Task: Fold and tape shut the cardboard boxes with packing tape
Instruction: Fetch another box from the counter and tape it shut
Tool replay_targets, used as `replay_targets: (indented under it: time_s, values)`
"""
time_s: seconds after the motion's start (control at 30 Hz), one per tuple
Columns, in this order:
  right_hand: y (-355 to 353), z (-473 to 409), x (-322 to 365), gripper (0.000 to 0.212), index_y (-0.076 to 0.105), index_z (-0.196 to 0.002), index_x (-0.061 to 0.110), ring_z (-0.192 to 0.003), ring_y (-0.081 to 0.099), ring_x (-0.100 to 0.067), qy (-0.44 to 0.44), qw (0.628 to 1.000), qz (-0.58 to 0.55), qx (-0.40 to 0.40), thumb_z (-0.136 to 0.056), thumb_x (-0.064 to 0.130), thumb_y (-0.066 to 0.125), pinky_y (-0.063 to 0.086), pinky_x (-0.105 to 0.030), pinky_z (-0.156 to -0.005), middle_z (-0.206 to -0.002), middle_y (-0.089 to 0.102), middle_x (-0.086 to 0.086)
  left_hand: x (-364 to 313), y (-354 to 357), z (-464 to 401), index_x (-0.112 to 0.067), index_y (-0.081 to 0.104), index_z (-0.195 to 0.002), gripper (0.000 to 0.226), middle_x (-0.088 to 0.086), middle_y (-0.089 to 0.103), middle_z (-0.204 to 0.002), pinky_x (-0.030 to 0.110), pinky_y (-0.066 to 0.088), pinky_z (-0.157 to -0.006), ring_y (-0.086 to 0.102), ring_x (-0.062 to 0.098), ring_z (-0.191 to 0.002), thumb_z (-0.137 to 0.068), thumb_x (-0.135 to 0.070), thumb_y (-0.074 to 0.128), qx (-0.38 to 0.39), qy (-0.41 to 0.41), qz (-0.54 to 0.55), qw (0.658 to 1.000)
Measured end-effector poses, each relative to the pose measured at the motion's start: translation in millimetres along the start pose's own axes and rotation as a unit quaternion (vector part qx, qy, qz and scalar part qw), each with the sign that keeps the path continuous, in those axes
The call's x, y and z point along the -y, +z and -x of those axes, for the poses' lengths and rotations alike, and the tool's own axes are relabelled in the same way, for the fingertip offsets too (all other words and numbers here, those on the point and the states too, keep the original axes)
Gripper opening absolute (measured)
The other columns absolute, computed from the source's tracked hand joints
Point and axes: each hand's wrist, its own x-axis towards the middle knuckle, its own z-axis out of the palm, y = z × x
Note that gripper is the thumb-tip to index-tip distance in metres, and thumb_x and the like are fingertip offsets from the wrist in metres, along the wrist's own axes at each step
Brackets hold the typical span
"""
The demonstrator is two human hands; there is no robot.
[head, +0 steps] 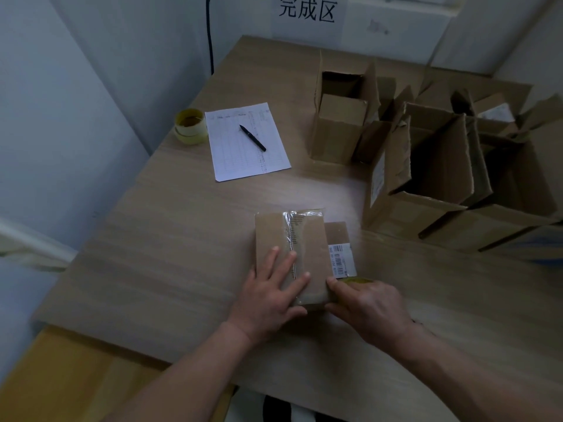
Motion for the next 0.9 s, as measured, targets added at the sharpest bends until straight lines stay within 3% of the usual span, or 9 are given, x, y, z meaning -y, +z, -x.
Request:
replay_targets:
  time_s: [0.1,0.23,0.3,0.37,0.43,0.57,0.7,0.9]
  values:
    - [2,0,-3,0.043,0.073,-0.107,0.015,-0.056,0.066,-0.020,-0.021,1.000,-0.012,-0.009,-0.077,0.046,0.078,0.052,-0.029,-0.046,-0.080,0.074,-0.001,4,9,1,-0.024,0.061,-0.131,0.070,0.020,0.047,-0.144,0.059,0.052,-0.084,0.041,0.051,-0.131,-0.072,-0.059,0.074,-0.012,0.023,-0.031,0.999]
    - [5,-4,-8,0.042,0.073,-0.102,0.019,-0.050,0.061,-0.017,-0.038,0.999,-0.021,-0.013,-0.087,0.053,0.052,0.049,-0.027,-0.044,-0.071,0.069,0.002,6,3,0,-0.025,0.057,-0.135,0.079,0.019,0.046,-0.146,0.061,0.052,-0.085,0.040,0.050,-0.132,-0.067,-0.057,0.078,0.021,0.029,-0.023,0.999]
    - [4,-6,-11,0.043,0.072,-0.099,0.021,-0.048,0.060,-0.017,-0.044,0.999,-0.026,-0.008,-0.085,0.054,0.049,0.048,-0.027,-0.041,-0.068,0.068,0.003,6,-4,-1,-0.029,0.052,-0.139,0.082,0.016,0.041,-0.150,0.059,0.050,-0.092,0.035,0.047,-0.136,-0.066,-0.057,0.079,0.052,0.019,-0.005,0.998]
    - [3,-8,-14,0.042,0.070,-0.098,0.023,-0.049,0.060,-0.015,-0.053,0.998,-0.028,0.003,-0.083,0.055,0.048,0.047,-0.025,-0.041,-0.069,0.067,0.006,14,-4,-1,-0.038,0.034,-0.148,0.078,0.008,0.019,-0.161,0.056,0.031,-0.112,0.005,0.037,-0.147,-0.079,-0.059,0.066,0.067,0.020,0.017,0.997]
    - [2,-9,-16,0.040,0.067,-0.099,0.026,-0.051,0.060,-0.012,-0.059,0.997,-0.038,0.024,-0.082,0.057,0.049,0.048,-0.025,-0.042,-0.070,0.067,0.008,26,-7,1,-0.045,0.021,-0.150,0.073,-0.001,0.002,-0.163,0.046,0.005,-0.119,-0.021,0.024,-0.143,-0.087,-0.060,0.054,0.102,0.028,0.059,0.993]
    - [-3,-10,-20,0.041,0.063,-0.103,0.029,-0.055,0.061,-0.009,-0.051,0.993,-0.055,0.090,-0.079,0.058,0.047,0.047,-0.023,-0.045,-0.073,0.066,0.009,37,-17,-5,-0.047,0.027,-0.148,0.072,-0.001,0.011,-0.161,0.041,0.002,-0.118,-0.008,0.026,-0.146,-0.084,-0.064,0.056,0.126,0.060,0.084,0.987]
    - [-5,-13,-23,0.048,0.051,-0.124,0.029,-0.090,0.065,-0.023,-0.009,0.972,-0.106,0.209,-0.086,0.058,0.051,0.045,-0.032,-0.069,-0.107,0.067,0.003,41,-13,-8,-0.050,0.021,-0.148,0.077,-0.003,0.004,-0.162,0.042,0.005,-0.119,-0.011,0.027,-0.146,-0.082,-0.066,0.057,0.176,0.069,0.064,0.980]
    - [-4,-15,-18,0.049,0.053,-0.121,0.035,-0.097,0.064,-0.023,0.080,0.963,-0.164,0.200,-0.079,0.052,0.071,0.043,-0.029,-0.071,-0.111,0.068,0.004,27,-15,-3,-0.049,0.014,-0.150,0.080,-0.004,-0.007,-0.162,0.041,0.003,-0.120,-0.018,0.028,-0.146,-0.086,-0.055,0.061,0.184,0.025,0.047,0.982]
